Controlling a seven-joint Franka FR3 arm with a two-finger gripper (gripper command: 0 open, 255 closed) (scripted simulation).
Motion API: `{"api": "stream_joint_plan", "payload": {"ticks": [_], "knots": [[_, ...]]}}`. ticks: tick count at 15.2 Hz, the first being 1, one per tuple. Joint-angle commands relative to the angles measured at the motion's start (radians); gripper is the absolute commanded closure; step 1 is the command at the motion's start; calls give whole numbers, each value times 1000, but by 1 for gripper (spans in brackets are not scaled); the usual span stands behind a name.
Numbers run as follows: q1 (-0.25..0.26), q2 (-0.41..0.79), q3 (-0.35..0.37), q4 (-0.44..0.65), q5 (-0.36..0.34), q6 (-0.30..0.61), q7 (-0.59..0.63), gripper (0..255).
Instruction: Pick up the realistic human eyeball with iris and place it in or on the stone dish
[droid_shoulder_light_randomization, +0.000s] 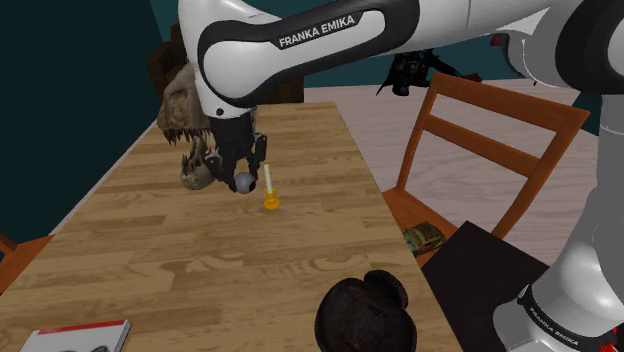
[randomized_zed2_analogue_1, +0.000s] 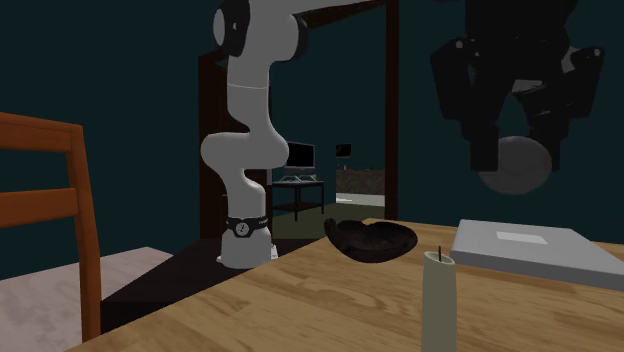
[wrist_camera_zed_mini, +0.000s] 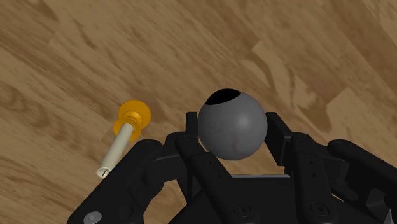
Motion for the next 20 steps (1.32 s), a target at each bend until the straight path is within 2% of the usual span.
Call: {"api": "stream_joint_plan", "payload": {"ticks": [1, 6, 11, 20], "knots": [[-9, -79, 12, -117, 20, 40, 11, 255], [-19, -274, 39, -376, 82, 115, 27, 255], [-8, -458, 63, -588, 155, 157, 35, 255], [71, -778, 95, -888, 302, 159, 59, 255]]}}
